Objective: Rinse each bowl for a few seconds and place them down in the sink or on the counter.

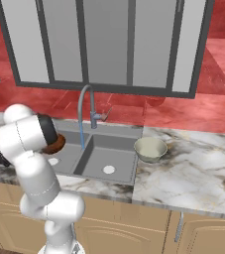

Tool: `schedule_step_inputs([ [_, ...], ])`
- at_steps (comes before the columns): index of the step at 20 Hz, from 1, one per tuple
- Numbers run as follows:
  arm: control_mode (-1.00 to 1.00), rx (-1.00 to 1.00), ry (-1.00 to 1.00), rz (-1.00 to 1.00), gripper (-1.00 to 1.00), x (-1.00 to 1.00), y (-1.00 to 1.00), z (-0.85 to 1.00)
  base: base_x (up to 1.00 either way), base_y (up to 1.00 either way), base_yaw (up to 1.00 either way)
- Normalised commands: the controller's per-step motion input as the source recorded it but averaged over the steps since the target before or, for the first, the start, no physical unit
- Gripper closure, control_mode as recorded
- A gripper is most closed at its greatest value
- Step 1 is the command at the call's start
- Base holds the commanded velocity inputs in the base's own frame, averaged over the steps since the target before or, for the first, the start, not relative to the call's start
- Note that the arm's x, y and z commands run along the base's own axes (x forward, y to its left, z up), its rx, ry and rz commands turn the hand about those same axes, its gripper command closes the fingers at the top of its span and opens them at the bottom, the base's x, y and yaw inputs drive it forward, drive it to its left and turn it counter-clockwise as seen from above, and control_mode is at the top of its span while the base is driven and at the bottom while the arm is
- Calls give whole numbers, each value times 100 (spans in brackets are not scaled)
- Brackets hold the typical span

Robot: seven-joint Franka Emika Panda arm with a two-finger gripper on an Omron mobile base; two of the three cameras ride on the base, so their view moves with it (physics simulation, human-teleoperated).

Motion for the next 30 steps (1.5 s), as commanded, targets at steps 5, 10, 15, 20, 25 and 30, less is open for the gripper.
schedule_step_inputs([
  [5, -100, 2, 0, -1, 100, 9, 0, -20, 0, 0, 0],
  [10, -100, 3, 0, -1, 100, 10, 2, -24, 0, 0, 0],
  [15, -100, 3, 0, -1, 100, 13, 0, -25, 0, 0, 0],
  [20, -100, 2, 0, -1, 100, 13, 1, -24, 0, 0, 0],
  [25, -100, 1, 0, -1, 100, 16, 3, -25, 0, 0, 0],
  [30, -100, 1, 0, -2, 100, 21, 9, -27, 0, 0, 0],
])
